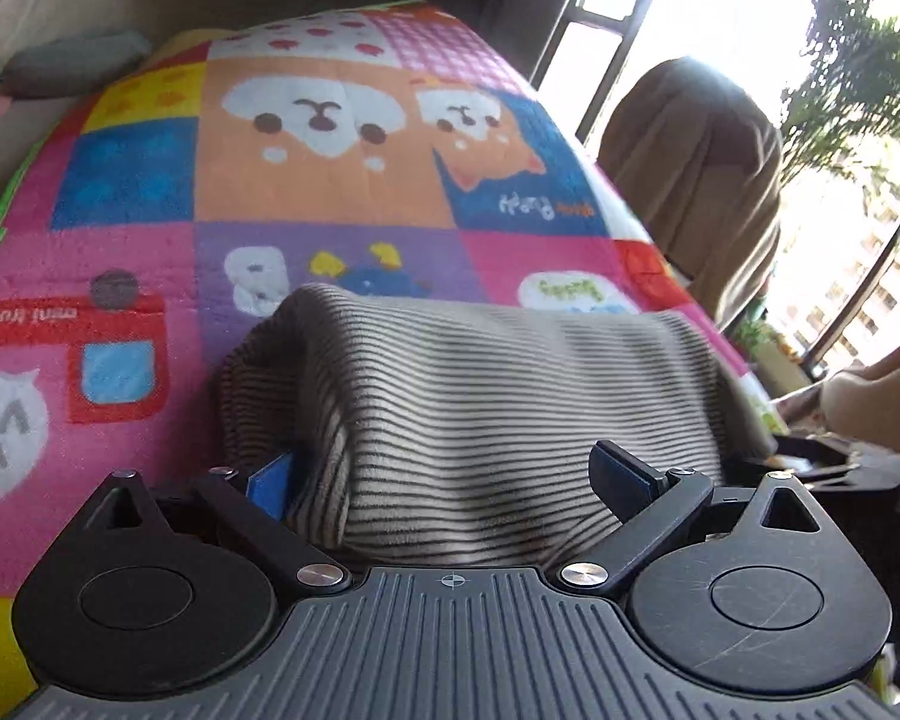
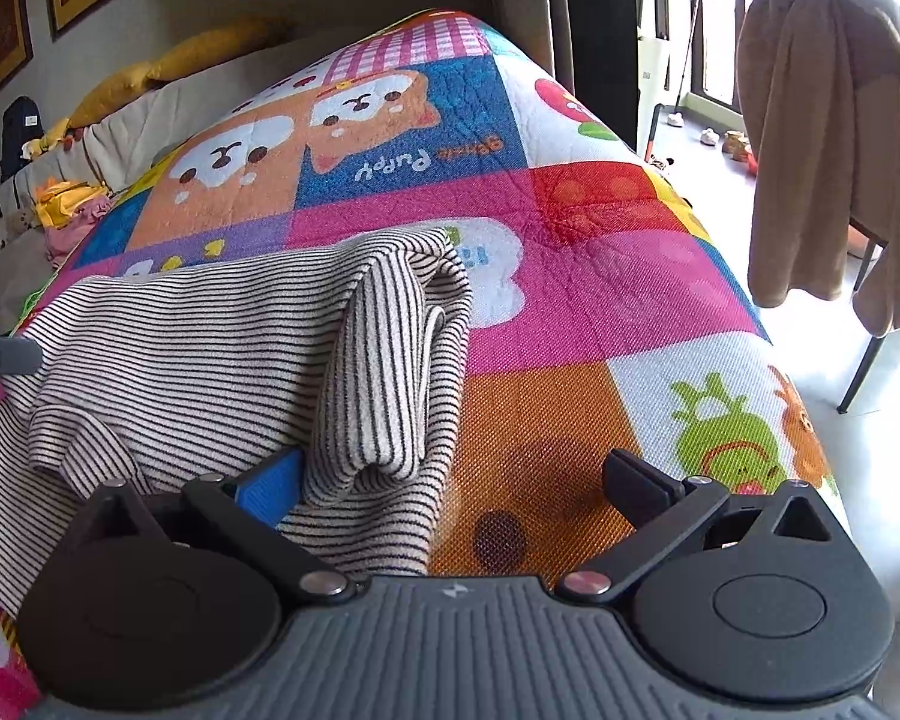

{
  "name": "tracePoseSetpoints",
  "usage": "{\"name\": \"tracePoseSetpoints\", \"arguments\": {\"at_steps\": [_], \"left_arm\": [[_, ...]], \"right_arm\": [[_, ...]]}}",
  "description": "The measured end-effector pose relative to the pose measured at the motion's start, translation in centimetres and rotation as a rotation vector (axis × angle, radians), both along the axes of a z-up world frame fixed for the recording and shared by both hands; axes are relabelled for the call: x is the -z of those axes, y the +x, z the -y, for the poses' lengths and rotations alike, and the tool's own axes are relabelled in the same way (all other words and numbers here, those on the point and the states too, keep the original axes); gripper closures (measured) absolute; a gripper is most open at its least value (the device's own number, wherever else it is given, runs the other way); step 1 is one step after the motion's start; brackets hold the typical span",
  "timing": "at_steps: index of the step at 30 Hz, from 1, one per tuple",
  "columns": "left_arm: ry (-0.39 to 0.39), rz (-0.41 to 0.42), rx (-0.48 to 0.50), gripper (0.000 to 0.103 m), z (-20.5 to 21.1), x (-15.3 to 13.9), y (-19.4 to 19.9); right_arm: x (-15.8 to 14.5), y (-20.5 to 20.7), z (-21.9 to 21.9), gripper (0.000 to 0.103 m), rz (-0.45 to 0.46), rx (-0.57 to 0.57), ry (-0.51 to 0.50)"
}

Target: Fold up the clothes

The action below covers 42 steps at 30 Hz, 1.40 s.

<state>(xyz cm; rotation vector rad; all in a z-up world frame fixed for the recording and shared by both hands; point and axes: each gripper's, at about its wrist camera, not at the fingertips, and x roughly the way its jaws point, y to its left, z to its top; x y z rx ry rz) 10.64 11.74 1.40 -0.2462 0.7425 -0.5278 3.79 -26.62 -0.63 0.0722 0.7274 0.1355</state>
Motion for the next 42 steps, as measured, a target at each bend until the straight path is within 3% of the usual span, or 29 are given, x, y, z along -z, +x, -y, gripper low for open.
{"name": "tracePoseSetpoints", "arguments": {"at_steps": [2, 5, 8, 11, 14, 18, 22, 27, 29, 33, 36, 42], "left_arm": [[-0.057, 0.033, 0.046, 0.003, 0.0, -1.1, -0.8], [-0.028, 0.040, 0.061, 0.003, 0.3, -1.5, -1.1], [-0.019, -0.011, 0.028, 0.003, -0.3, -0.3, -0.4], [-0.062, -0.073, -0.001, 0.003, -1.4, 0.8, 0.2], [-0.082, -0.110, -0.010, 0.003, -2.3, 1.6, 0.6], [-0.087, -0.108, 0.001, 0.003, -2.3, 1.5, 1.3], [-0.121, -0.128, 0.013, 0.003, -2.3, 1.4, 2.0], [-0.104, -0.148, 0.042, 0.003, -2.4, 2.0, 2.3], [-0.120, -0.150, 0.052, 0.003, -2.6, 2.0, 2.5], [-0.244, -0.188, 0.091, 0.003, -3.3, 2.1, 3.2], [-0.299, -0.178, 0.132, 0.003, -3.4, 1.7, 3.5], [-0.166, -0.204, 0.090, 0.003, -1.7, 2.1, 4.4]], "right_arm": [[0.0, 0.1, 0.1, 0.000, -0.007, -0.008, 0.004], [-0.1, 0.2, 0.3, 0.000, -0.018, -0.021, 0.013], [-0.2, 0.4, 0.4, 0.000, -0.032, -0.036, 0.019], [-1.0, 0.5, 0.4, 0.000, -0.077, -0.074, 0.038], [-3.3, -0.2, -0.1, 0.000, 0.031, -0.111, 0.043], [-5.3, 1.6, -1.2, 0.000, 0.069, -0.200, 0.092], [-4.5, 6.7, -1.0, 0.000, -0.039, -0.184, 0.216], [-1.3, 11.6, 0.7, 0.000, -0.197, -0.155, 0.462], [-1.3, 11.7, 0.5, 0.000, -0.208, -0.162, 0.475], [-2.3, 9.8, 0.2, 0.000, -0.194, -0.267, 0.535], [-2.4, 8.3, 0.3, 0.000, -0.195, -0.307, 0.527], [-1.6, 6.9, -1.1, 0.001, -0.206, -0.279, 0.412]]}}
